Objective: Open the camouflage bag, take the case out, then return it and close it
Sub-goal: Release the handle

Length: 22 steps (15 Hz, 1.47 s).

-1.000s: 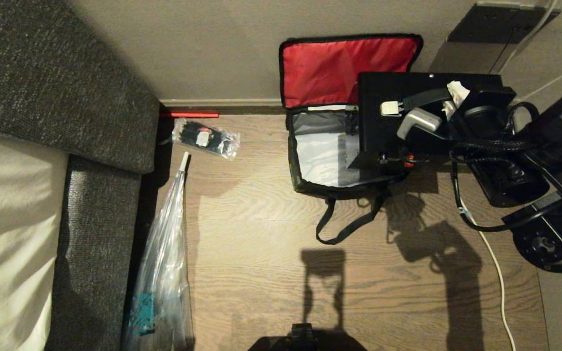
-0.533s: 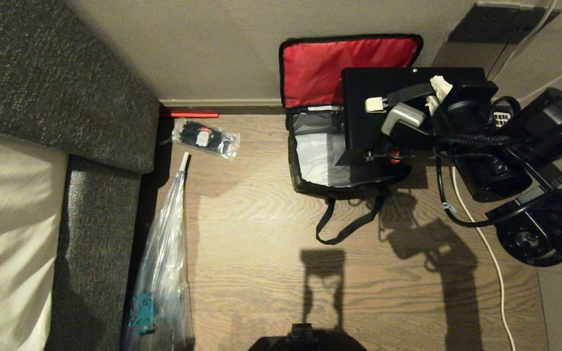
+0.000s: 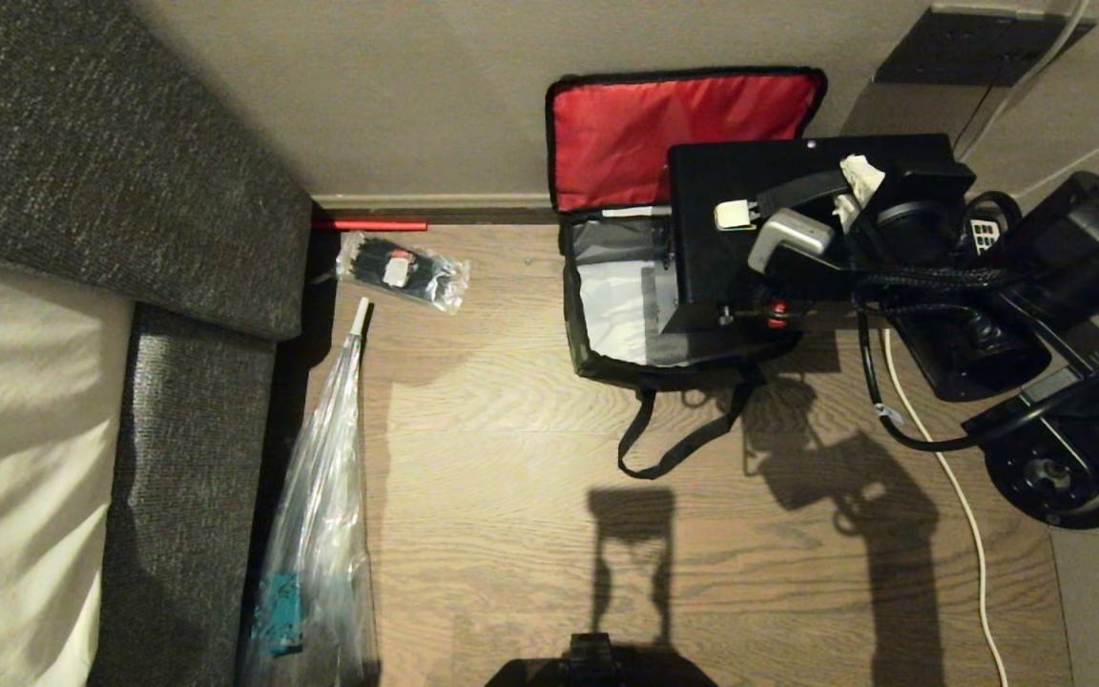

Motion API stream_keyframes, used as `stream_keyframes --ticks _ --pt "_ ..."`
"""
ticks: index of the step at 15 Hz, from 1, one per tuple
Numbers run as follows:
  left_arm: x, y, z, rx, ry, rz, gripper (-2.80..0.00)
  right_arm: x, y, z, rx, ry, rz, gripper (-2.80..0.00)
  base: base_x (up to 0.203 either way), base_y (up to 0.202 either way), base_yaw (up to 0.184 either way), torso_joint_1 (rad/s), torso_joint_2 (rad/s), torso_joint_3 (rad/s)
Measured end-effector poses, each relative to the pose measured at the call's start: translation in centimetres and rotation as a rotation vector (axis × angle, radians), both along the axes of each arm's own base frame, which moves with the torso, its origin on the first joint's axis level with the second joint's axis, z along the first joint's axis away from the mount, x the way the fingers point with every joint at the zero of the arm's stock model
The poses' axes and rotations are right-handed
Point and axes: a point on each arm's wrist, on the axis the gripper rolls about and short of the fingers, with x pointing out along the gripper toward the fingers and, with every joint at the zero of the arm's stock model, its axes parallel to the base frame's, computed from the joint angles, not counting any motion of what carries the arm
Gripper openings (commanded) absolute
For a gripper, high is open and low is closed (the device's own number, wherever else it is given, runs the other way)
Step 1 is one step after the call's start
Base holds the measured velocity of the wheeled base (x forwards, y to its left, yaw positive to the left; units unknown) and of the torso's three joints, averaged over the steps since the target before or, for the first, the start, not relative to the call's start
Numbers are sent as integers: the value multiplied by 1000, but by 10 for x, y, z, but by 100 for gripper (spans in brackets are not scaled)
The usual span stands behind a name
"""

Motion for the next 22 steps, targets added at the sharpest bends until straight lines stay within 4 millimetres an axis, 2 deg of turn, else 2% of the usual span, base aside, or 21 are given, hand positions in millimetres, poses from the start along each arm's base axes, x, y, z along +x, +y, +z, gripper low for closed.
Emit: stream_keyframes --ticks 10,22 --pt "0 0 0 0 0 0 -280 -6 -6 -2 -14 35 -7 -280 0 0 0 0 0 0" --pt "0 0 0 1 0 0 -280 15 -43 2 -3 11 -147 -280 0 0 0 0 0 0"
